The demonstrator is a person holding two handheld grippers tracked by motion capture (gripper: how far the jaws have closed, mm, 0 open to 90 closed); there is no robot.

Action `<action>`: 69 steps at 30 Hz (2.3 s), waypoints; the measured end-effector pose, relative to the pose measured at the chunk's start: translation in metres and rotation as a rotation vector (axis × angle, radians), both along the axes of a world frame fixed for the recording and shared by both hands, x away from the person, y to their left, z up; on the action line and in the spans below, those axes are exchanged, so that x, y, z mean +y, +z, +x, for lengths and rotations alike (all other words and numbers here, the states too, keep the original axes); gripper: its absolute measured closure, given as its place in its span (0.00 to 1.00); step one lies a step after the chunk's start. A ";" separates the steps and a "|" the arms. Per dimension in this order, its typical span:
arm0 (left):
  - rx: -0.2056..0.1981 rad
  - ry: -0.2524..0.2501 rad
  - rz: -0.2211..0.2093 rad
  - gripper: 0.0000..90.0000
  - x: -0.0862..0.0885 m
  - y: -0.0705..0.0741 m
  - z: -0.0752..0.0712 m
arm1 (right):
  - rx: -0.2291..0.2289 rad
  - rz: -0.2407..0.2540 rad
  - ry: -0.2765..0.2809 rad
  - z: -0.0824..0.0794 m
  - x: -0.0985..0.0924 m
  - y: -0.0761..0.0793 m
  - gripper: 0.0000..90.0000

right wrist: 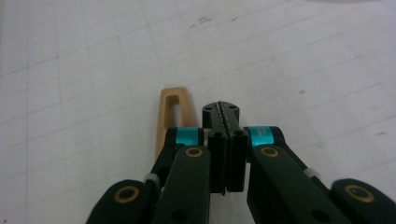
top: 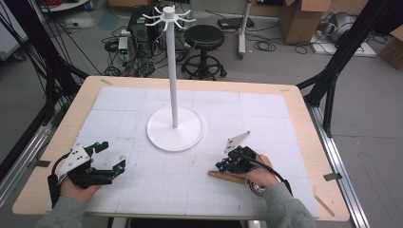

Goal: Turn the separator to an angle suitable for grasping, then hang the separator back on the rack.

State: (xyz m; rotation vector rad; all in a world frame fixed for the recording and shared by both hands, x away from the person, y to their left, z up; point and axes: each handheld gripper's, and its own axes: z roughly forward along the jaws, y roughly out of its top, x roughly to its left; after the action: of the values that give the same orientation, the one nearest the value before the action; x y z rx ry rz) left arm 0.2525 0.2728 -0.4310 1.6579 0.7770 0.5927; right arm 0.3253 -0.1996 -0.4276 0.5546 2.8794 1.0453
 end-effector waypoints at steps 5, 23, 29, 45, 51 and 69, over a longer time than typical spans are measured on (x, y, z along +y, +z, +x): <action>0.004 0.003 -0.002 0.07 0.001 -0.001 0.001 | -0.042 0.074 -0.034 -0.002 -0.011 0.012 0.95; 0.001 -0.014 -0.033 0.07 -0.003 0.001 0.004 | -0.016 0.095 -0.005 -0.008 -0.028 0.025 0.19; 0.007 -0.013 -0.045 0.07 -0.003 0.001 0.006 | 0.006 0.042 0.002 -0.014 -0.031 0.024 0.00; 0.004 -0.014 -0.063 0.07 -0.004 0.002 0.008 | -0.017 -0.065 0.033 -0.029 -0.043 0.028 0.01; -0.002 -0.016 -0.067 0.07 -0.007 0.002 0.011 | -0.020 -0.131 0.009 -0.031 -0.047 0.024 0.01; -0.003 -0.027 -0.052 0.07 -0.011 0.002 0.011 | -0.014 -0.208 0.065 -0.039 -0.049 0.022 0.26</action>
State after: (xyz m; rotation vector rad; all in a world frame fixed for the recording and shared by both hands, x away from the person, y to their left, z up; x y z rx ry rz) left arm 0.2630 0.2621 -0.4285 1.6168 0.7611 0.5514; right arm 0.2864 -0.2484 -0.4057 0.4421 2.9627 0.7394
